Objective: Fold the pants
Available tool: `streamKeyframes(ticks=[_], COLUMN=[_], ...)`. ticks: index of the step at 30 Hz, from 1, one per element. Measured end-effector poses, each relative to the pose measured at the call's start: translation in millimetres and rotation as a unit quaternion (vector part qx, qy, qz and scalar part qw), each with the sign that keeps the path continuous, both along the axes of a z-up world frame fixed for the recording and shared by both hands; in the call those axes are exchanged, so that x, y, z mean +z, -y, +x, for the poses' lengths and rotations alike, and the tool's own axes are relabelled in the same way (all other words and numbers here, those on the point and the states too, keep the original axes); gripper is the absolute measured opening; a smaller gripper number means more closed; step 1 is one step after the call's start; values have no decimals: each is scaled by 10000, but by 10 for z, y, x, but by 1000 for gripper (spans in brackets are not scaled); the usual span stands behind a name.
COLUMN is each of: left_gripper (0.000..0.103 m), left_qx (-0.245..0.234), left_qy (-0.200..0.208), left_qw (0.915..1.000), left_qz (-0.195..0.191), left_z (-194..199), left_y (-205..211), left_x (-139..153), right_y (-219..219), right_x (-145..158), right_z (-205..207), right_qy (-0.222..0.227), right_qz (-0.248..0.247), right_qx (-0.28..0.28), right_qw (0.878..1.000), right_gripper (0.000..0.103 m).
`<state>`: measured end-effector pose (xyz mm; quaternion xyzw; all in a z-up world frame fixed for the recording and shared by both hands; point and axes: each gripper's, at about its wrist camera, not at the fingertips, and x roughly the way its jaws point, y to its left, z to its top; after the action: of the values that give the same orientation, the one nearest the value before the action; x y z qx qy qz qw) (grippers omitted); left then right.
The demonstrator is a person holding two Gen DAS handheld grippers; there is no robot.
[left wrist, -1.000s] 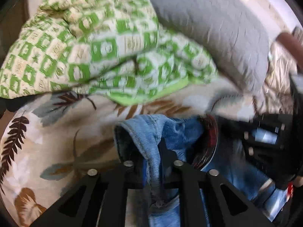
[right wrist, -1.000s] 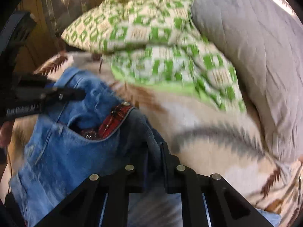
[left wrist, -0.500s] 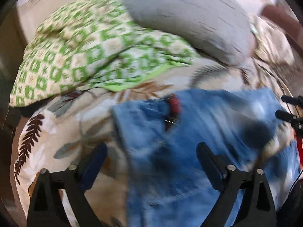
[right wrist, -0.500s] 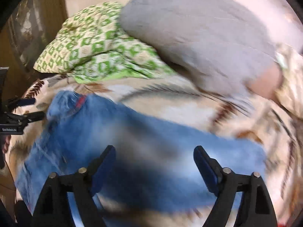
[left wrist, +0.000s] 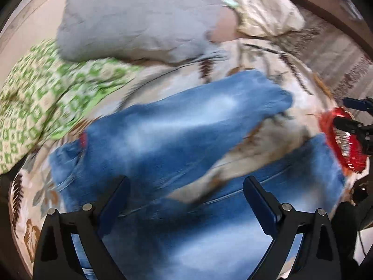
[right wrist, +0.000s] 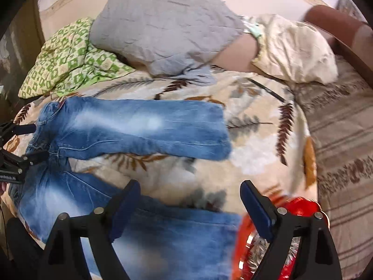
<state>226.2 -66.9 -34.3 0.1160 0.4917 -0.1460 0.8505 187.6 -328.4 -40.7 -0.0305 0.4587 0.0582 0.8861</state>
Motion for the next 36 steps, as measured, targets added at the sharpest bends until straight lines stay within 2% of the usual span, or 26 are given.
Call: streamKeyframes(ticks=[7, 11, 15, 24, 28, 30, 32, 33, 34, 35, 36], left_gripper=[97, 97, 97, 97, 97, 97, 97, 78, 47, 8, 6], left_qx=[-217, -186, -305, -801, -1270, -1235, -1255, -1306, -1373, -1378, -1321], left_qy=[82, 52, 60, 15, -85, -249, -511, -550, -624, -875, -794], left_qw=[9997, 9998, 9994, 9951, 9866, 9872, 9883, 9880, 9872, 9855, 9867], left_qz=[41, 2, 123, 575, 1024, 974, 701, 610, 525, 469, 510], left_z=[56, 298, 647, 1602, 1960, 2137, 2230, 2236, 2237, 2244, 2215], left_y=[420, 434, 460, 695, 789, 779, 770, 771, 775, 783, 794], left_x=[113, 88, -11, -517, -804, -915, -993, -1005, -1020, -1062, -1042], right_y=[302, 362, 379, 427, 533, 597, 646, 655, 653, 625, 587], right_x=[90, 93, 19, -458, -780, -954, -1082, -1127, -1173, -1183, -1166], right_z=[19, 213, 585, 1740, 2254, 2477, 2636, 2681, 2725, 2741, 2737], right_qy=[-47, -211, -420, -919, -1121, -1265, -1320, -1335, -1352, -1291, -1198], right_qz=[313, 504, 615, 528, 541, 582, 675, 752, 863, 726, 613], right_qx=[-200, -268, -248, -376, -581, -654, -697, -698, -642, -584, -451], right_qw=[9993, 9981, 9969, 9937, 9905, 9881, 9865, 9857, 9850, 9873, 9899], right_gripper=[90, 90, 90, 90, 90, 90, 90, 82, 67, 59, 18])
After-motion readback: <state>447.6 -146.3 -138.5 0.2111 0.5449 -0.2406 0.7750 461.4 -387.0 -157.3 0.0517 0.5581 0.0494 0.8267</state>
